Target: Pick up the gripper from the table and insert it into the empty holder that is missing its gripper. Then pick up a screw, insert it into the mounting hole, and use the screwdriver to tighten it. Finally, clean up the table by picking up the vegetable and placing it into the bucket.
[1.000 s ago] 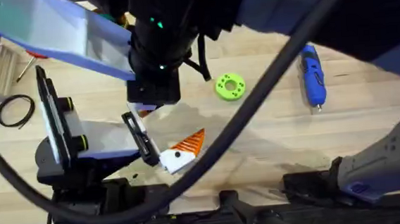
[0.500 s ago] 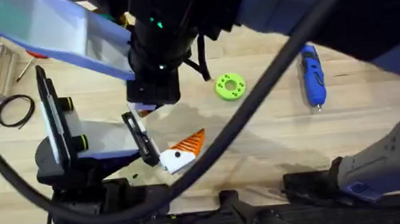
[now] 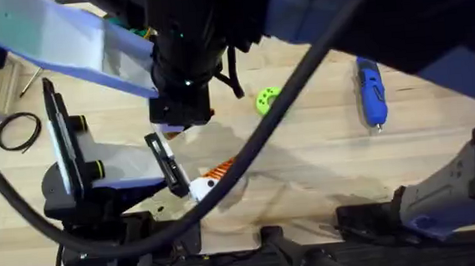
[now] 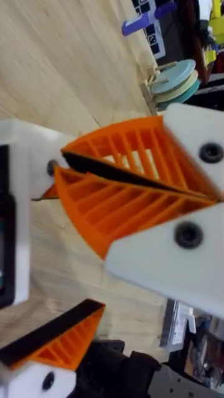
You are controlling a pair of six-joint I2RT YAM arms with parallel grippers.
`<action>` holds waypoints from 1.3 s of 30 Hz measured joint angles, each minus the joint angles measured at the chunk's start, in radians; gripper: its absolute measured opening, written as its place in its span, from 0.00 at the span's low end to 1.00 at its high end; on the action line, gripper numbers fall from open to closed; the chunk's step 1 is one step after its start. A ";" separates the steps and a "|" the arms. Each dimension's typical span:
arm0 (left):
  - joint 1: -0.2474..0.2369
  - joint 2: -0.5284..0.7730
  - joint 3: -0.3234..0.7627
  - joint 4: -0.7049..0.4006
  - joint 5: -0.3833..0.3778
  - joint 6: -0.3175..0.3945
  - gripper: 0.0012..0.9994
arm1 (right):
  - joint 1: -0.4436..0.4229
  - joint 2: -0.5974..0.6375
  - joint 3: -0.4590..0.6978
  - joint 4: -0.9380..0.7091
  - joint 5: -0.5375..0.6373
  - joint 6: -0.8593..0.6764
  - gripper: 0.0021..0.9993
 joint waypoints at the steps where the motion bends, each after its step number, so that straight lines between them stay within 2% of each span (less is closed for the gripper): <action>1: 0.000 0.000 0.000 0.000 0.000 0.000 0.99 | 0.000 0.000 0.000 0.000 0.000 0.000 0.00; 25: 0.000 0.000 0.000 -0.002 0.007 -0.004 0.99 | 0.000 0.030 0.002 0.003 0.000 0.001 0.01; 26: 0.000 0.000 0.000 -0.002 0.007 -0.004 0.99 | 0.000 0.030 0.003 0.003 -0.001 0.002 0.09; 31: -0.001 0.000 0.000 -0.003 0.014 -0.004 0.99 | -0.009 0.030 0.007 0.014 0.012 0.007 0.83; 32: -0.001 0.000 0.000 -0.003 0.014 -0.003 0.99 | -0.014 0.030 0.007 0.013 0.014 0.008 0.90; 39: -0.001 0.000 0.000 -0.003 0.014 -0.001 0.99 | -0.063 -0.005 0.007 0.003 -0.040 0.032 0.93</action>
